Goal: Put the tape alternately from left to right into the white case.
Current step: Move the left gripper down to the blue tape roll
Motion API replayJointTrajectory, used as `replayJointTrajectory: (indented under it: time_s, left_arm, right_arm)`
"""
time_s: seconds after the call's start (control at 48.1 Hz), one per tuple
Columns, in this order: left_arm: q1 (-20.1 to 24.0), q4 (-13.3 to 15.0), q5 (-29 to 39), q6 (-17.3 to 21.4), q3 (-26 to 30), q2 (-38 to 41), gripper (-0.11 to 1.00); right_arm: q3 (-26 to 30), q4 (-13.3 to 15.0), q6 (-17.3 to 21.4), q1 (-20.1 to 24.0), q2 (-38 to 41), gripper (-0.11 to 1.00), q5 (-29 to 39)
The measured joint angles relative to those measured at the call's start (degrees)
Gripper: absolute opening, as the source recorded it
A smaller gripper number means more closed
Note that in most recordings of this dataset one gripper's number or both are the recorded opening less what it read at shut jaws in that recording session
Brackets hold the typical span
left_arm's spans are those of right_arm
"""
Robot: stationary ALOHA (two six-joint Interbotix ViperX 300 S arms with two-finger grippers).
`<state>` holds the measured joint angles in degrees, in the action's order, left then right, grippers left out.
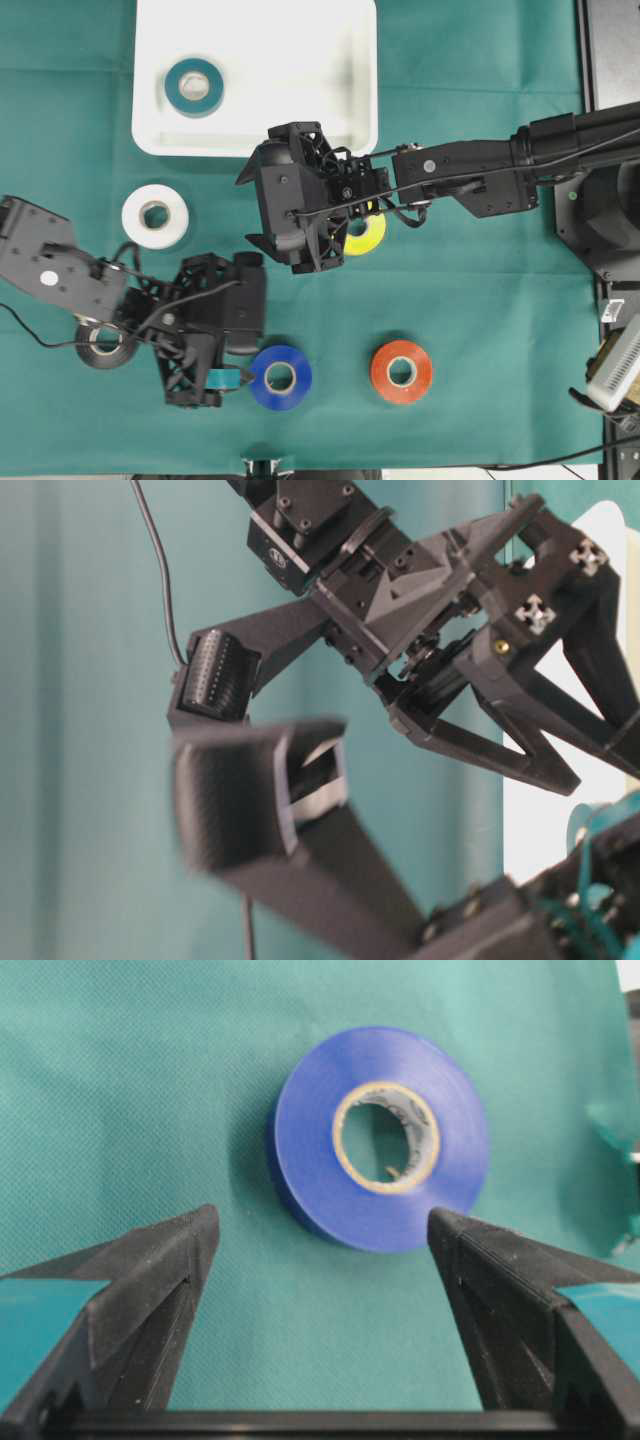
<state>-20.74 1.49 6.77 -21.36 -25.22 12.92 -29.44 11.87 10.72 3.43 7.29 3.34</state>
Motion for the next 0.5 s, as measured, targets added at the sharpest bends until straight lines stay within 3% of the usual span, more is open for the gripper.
replayJointTrajectory:
  time_s: [0.499]
  left_arm:
    - [1.23, 0.0, 7.29, -1.41, 8.26, 5.63, 0.89]
  right_arm:
    - [-1.14, 0.0, 0.0, 0.0, 0.09, 0.63, 0.0]
